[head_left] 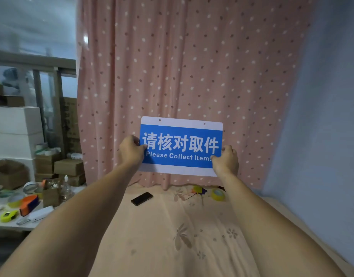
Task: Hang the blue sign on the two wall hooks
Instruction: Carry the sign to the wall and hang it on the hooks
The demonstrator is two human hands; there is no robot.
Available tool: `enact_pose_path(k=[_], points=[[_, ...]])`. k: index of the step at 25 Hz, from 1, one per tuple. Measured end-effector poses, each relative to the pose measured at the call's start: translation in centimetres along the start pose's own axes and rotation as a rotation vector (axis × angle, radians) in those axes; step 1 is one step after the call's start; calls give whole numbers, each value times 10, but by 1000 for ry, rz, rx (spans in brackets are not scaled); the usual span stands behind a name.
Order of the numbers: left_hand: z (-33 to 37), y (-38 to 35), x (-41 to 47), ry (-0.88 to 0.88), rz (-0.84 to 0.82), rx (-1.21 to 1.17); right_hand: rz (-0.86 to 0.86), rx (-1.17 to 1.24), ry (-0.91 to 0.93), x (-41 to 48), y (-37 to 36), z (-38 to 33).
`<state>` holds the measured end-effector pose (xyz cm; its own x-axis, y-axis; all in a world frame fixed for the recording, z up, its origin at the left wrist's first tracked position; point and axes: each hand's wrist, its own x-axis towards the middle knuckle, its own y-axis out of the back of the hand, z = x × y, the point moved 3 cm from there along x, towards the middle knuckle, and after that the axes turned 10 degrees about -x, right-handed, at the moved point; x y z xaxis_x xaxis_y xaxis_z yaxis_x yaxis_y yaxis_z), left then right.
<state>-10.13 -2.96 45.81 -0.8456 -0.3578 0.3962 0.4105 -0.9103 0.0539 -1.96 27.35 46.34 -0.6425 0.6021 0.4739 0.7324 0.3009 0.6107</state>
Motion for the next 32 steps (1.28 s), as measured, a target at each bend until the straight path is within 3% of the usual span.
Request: enact_pose_path(k=[8, 15, 23, 32], points=[[20, -41, -22, -29, -75, 20, 84, -49, -61, -5, 52, 34], [49, -120, -78, -16, -280, -146, 201, -151, -177, -19, 136, 101], [111, -240, -195, -40, -561, -258, 397, -268, -347, -42, 273, 201], [208, -375, -383, -78, -814, -425, 610, -407, -490, -83, 454, 330]])
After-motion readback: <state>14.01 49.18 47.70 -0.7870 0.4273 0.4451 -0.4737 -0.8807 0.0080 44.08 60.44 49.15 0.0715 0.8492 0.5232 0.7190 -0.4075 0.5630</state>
